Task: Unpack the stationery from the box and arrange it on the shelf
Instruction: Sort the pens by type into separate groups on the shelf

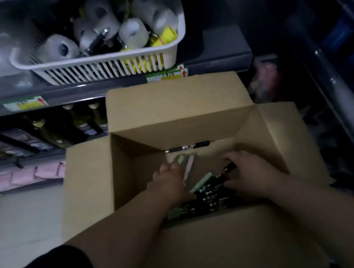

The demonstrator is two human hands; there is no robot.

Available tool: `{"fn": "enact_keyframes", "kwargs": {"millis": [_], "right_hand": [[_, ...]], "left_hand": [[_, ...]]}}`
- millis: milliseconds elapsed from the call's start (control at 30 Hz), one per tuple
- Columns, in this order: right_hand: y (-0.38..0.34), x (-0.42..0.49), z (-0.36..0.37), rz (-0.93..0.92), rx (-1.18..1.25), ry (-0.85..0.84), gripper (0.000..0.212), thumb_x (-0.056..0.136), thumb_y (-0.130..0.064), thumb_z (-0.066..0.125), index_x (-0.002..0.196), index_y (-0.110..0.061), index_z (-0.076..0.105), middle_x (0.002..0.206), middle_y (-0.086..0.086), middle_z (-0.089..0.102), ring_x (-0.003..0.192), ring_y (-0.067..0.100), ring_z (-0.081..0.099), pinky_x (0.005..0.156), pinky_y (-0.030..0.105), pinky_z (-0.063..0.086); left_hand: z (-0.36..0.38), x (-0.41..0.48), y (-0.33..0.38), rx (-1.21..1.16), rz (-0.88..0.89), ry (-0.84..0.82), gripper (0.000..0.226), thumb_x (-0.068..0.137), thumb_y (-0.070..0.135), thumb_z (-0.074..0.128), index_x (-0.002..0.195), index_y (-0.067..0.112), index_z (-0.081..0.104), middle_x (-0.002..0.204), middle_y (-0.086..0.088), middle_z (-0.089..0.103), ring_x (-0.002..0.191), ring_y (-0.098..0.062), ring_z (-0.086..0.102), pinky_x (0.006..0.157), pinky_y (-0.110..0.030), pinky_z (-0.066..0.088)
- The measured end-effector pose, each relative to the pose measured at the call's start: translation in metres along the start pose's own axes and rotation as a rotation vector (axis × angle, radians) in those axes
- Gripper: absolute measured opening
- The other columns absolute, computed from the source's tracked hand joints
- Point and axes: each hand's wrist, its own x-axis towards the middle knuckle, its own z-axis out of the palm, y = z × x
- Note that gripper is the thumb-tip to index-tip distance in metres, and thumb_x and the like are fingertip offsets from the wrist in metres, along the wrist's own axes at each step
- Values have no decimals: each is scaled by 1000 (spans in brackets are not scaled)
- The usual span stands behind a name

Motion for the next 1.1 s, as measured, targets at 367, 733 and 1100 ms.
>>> {"fn": "enact_keyframes", "kwargs": {"millis": [367, 733, 1100], "right_hand": [[10, 47, 18, 3, -75, -78, 80, 77, -30, 77, 146, -20, 37, 141, 8, 42, 126, 23, 46, 105, 27, 39], [12, 56, 29, 3, -136, -104, 76, 76, -28, 76, 143, -18, 40, 137, 10, 46, 123, 25, 49, 102, 26, 40], [-3, 68, 37, -73, -405, -264, 41, 93, -11, 54, 133, -16, 50, 132, 10, 53, 117, 26, 54, 94, 34, 47]], "left_hand": [[37, 51, 9, -18, 195, 48, 114, 71, 46, 76, 152, 27, -2, 151, -13, 13, 134, -33, 29, 109, -38, 35], [26, 46, 17, 32, 182, -80, 50, 82, 24, 68, 125, 6, 47, 130, -13, 52, 116, -27, 53, 90, -29, 42], [-15, 38, -8, -57, -109, -25, 34, 101, 14, 39, 132, 0, 45, 137, -16, 50, 125, -28, 50, 97, -29, 39]]}}
